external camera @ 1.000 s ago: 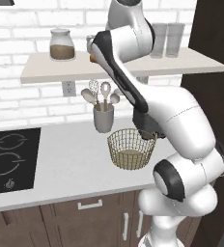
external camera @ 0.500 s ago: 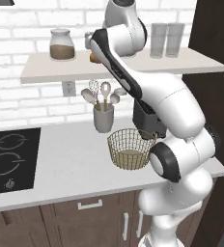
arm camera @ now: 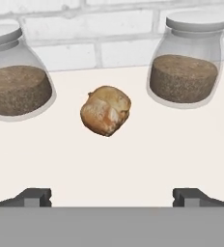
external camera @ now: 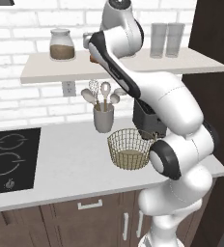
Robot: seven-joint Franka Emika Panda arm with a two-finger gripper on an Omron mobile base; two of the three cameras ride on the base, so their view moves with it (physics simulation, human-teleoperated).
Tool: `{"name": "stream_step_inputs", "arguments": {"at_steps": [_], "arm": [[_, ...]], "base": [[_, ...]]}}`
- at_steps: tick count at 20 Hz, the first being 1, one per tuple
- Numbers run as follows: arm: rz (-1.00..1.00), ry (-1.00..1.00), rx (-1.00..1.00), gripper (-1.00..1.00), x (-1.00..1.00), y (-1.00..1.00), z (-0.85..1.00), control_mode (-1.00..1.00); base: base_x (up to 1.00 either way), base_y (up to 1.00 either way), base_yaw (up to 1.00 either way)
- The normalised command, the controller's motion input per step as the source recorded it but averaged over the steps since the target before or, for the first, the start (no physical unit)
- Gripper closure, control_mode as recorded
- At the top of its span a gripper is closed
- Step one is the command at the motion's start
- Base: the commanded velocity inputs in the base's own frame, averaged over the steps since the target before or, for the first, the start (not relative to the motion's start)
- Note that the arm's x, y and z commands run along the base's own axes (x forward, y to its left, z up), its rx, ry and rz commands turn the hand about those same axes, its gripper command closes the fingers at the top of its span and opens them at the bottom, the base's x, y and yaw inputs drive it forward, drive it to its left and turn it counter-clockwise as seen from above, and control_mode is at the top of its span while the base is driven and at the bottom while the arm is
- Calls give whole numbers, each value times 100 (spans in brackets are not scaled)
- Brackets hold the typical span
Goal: Open the cabinet, pick up the bread from the cabinet and place it in the basket. Then move the basket to the dining counter.
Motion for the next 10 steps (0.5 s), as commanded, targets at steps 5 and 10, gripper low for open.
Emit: {"name": "stream_step_inputs", "arguments": {"at_steps": [5,10], "arm": [[0,-2,0,-100,17,-1,-20,-100],[0,0,0,-100,10,0,-1,-100]], "base": [[0,0,0],[0,0,0]]}}
